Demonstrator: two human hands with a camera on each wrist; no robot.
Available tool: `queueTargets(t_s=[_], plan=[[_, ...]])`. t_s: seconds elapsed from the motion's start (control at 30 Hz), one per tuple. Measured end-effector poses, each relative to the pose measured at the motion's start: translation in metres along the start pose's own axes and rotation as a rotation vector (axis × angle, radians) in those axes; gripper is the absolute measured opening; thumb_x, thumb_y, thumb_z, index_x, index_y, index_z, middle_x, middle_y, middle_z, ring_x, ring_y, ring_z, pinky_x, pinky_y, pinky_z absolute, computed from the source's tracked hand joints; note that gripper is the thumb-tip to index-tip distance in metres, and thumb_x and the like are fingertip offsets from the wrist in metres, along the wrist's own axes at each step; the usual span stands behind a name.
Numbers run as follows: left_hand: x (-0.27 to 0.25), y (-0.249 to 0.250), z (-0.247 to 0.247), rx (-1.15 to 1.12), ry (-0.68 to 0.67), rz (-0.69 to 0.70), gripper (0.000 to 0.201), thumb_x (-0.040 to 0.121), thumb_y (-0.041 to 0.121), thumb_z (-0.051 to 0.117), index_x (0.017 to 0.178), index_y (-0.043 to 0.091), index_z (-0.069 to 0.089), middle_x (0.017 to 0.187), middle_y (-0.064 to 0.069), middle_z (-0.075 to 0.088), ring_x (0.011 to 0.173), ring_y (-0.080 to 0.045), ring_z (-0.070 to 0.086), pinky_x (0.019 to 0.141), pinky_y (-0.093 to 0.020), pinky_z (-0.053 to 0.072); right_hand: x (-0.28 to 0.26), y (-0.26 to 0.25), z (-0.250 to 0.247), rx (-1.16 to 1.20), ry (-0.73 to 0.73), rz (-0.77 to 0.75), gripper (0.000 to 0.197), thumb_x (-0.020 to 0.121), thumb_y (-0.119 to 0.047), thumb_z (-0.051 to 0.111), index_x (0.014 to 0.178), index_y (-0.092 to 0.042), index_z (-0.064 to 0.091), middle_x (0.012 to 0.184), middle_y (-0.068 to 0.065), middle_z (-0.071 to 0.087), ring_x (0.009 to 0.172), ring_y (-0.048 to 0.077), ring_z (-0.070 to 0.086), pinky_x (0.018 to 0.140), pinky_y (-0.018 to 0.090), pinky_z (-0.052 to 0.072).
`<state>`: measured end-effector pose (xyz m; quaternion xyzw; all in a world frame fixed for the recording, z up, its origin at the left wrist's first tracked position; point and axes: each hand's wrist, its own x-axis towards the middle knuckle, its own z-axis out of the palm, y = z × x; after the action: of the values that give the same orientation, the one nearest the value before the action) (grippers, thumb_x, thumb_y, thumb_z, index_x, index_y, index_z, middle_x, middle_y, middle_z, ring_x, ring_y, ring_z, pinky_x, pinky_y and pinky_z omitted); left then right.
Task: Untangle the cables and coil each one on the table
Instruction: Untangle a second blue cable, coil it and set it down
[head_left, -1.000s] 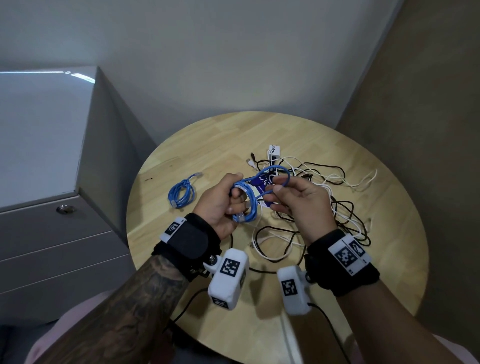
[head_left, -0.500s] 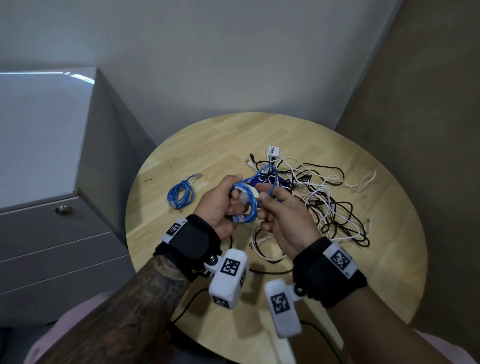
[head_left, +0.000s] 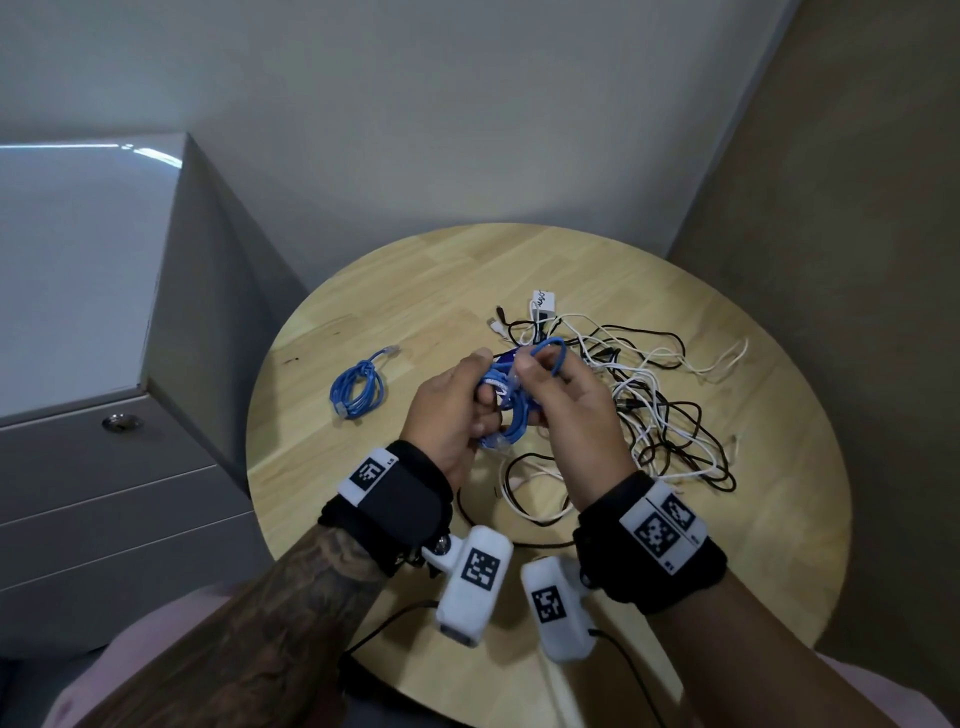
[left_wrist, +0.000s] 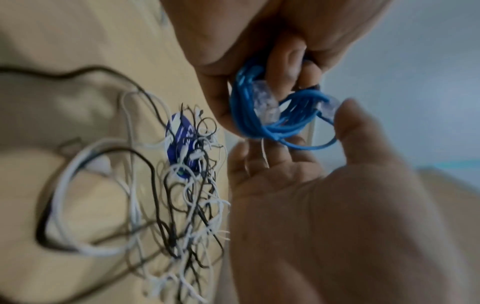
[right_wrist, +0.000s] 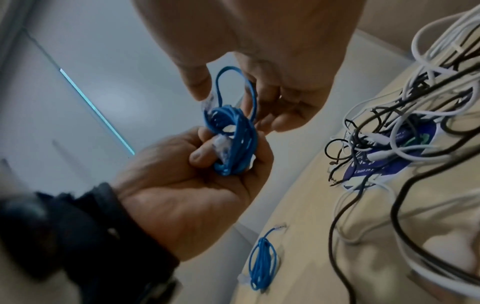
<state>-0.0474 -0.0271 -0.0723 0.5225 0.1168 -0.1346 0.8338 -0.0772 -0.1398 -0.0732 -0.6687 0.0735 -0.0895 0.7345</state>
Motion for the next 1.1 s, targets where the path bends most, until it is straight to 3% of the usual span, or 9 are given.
queueTargets(t_s=[0.1,0.23,0.37,0.47,0.53,0.7,0.83,0.97,1.1], plan=[[0.002,-0.001,-0.003,-0.105,-0.028,-0.054,0.034,0.097,0.026,0.054,0.066,0.015,0.046,0.051,0.003,0.038,0.038,-0.009,0.023,0.050,-0.027,0.020,0.007,-0.003,-0.008,-0.023,0.041,-0.028,0.012,0.098,-0.003,0.057,0.105,-0.007,0.065,0.081,0.005,0.067,0.077,0.016,0.066,0.061,0.030,0.055],[0.006,-0.001,-0.007,-0.090,-0.053,-0.086,0.042,0.095,0.030,0.055,0.058,0.017,0.041,0.047,0.004,0.031,0.037,-0.009,0.022,0.051,-0.029,0.020,0.010,-0.007,-0.020,-0.113,-0.099,-0.076,0.006,0.100,-0.010,0.059,0.097,-0.015,0.062,0.076,-0.006,0.070,0.073,0.006,0.067,0.062,0.023,0.053],[0.006,0.002,-0.011,-0.123,-0.134,-0.160,0.045,0.094,0.034,0.055,0.056,0.019,0.038,0.044,0.004,0.025,0.037,-0.009,0.020,0.055,-0.031,0.020,0.014,-0.014,-0.030,-0.132,-0.235,-0.096,0.006,0.101,-0.007,0.055,0.101,-0.013,0.057,0.073,-0.003,0.070,0.071,0.009,0.067,0.067,0.026,0.049],[0.003,0.008,-0.011,-0.105,-0.177,-0.147,0.045,0.096,0.032,0.053,0.057,0.018,0.037,0.044,0.004,0.024,0.037,-0.009,0.019,0.053,-0.027,0.024,0.014,-0.018,-0.036,-0.165,-0.271,-0.122,0.015,0.102,-0.007,0.054,0.108,-0.013,0.066,0.072,-0.002,0.069,0.067,0.011,0.067,0.062,0.025,0.046],[0.000,0.012,-0.009,-0.082,-0.215,-0.151,0.044,0.097,0.029,0.051,0.057,0.017,0.038,0.045,0.004,0.026,0.036,-0.008,0.019,0.050,-0.024,0.019,0.014,-0.018,-0.035,-0.162,-0.244,-0.156,0.015,0.102,-0.007,0.054,0.104,-0.010,0.068,0.067,-0.003,0.066,0.059,0.013,0.066,0.058,0.025,0.045],[-0.003,0.012,-0.005,-0.102,-0.210,-0.165,0.048,0.096,0.023,0.054,0.049,0.018,0.050,0.045,0.005,0.033,0.036,-0.006,0.019,0.047,-0.022,0.007,0.017,-0.014,-0.039,0.011,-0.227,-0.049,0.012,0.095,-0.021,0.061,0.092,-0.010,0.067,0.068,0.002,0.065,0.066,0.015,0.065,0.077,0.045,0.048],[-0.002,0.012,-0.009,-0.099,-0.163,-0.127,0.046,0.095,0.023,0.055,0.050,0.019,0.052,0.050,0.004,0.035,0.039,-0.008,0.018,0.042,-0.019,0.016,0.015,-0.016,-0.041,0.046,-0.328,0.004,0.012,0.089,-0.017,0.072,0.096,-0.011,0.065,0.069,0.006,0.065,0.063,0.016,0.064,0.073,0.033,0.051],[-0.004,0.010,-0.010,-0.104,-0.194,-0.110,0.043,0.097,0.023,0.052,0.055,0.017,0.048,0.049,0.003,0.035,0.038,-0.008,0.020,0.048,-0.023,0.018,0.016,-0.014,-0.039,-0.108,-0.304,-0.065,0.016,0.101,-0.002,0.053,0.109,-0.004,0.067,0.073,0.013,0.064,0.061,0.015,0.063,0.069,0.030,0.055],[-0.005,0.005,-0.006,-0.127,-0.189,-0.134,0.045,0.097,0.030,0.051,0.055,0.017,0.040,0.045,0.003,0.026,0.036,-0.009,0.021,0.044,-0.023,0.028,0.012,-0.006,-0.031,-0.203,-0.135,-0.209,0.019,0.099,-0.001,0.058,0.111,-0.007,0.073,0.073,0.004,0.068,0.062,0.011,0.064,0.069,0.032,0.059]])
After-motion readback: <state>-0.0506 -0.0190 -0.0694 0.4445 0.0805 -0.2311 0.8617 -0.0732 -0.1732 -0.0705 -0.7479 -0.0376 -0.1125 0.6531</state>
